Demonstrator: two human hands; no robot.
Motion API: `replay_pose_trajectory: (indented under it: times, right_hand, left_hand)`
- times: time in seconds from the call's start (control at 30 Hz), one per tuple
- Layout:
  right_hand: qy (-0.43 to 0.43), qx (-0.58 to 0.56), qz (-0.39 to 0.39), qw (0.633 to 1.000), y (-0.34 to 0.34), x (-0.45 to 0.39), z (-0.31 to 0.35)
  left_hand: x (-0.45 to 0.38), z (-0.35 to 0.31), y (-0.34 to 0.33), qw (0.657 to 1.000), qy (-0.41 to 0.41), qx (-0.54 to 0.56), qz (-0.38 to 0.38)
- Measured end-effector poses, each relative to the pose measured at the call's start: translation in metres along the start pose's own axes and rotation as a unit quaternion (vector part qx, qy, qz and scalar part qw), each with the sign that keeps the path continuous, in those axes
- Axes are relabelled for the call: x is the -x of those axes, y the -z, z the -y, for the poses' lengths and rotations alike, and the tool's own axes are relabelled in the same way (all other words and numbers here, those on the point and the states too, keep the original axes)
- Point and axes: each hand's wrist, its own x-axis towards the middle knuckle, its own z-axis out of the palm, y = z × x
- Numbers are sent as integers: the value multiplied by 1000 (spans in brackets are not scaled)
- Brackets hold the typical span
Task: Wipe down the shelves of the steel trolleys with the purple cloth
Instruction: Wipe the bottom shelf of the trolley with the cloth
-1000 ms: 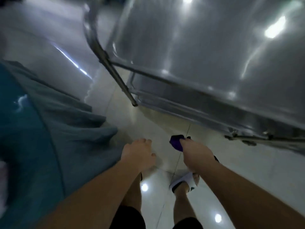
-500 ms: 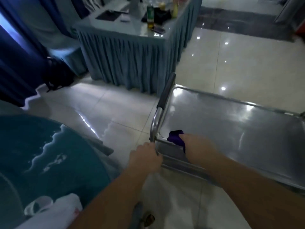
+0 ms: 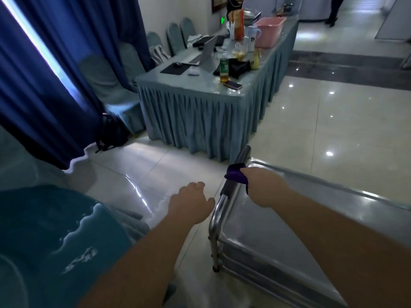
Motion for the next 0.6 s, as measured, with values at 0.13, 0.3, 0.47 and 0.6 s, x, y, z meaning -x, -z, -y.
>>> replay_pose_trajectory:
  times: [0.13,0.3,0.47,0.6]
  right_hand:
    - [32,-35,19,999,17,-31,-20]
    - [4,-30,10,1000,23,-80,-35]
    - [-62,-7,12,998,23,-142,-37]
    - [-147,-11,0,989,24,-188,-32]
  left_hand:
    - [-29,-15,11,1000,10,-8,-4]
    - [-87,-18,27,1000,-7,-25,-10]
    - [-176,-8,38,996,-69,-51,-10]
    - [-258,4,48,991,-122,-50,19]
